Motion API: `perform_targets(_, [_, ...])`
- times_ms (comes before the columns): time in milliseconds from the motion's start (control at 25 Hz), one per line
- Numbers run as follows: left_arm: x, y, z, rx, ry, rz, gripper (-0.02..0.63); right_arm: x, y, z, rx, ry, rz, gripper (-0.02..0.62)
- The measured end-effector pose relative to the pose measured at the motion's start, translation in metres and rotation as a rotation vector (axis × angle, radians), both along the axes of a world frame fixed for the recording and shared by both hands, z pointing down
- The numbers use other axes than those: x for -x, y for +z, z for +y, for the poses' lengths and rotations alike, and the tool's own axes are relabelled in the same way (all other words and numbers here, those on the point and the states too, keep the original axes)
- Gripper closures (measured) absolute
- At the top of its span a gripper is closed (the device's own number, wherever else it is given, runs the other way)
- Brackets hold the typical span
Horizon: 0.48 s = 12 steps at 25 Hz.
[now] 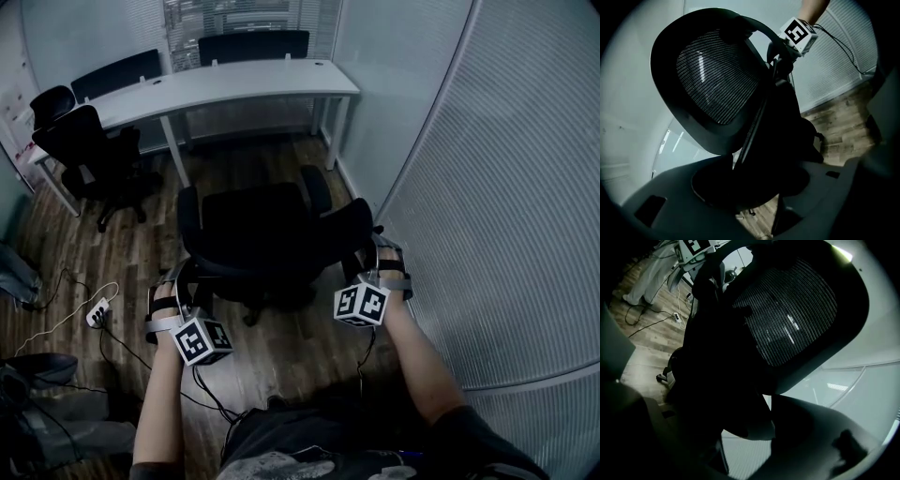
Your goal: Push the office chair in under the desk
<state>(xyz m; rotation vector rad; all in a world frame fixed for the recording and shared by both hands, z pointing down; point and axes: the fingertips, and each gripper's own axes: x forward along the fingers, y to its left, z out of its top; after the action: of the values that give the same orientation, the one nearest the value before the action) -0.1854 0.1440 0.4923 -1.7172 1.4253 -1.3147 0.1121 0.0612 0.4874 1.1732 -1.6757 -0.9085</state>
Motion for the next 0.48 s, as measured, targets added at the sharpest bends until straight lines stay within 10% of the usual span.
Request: perform_targets(480, [0.027,-0.007,-0.051,0.019,0.004,0.006,0.362,0.023,-0.007,-0.04,0.059,0.029,0.001,0.324])
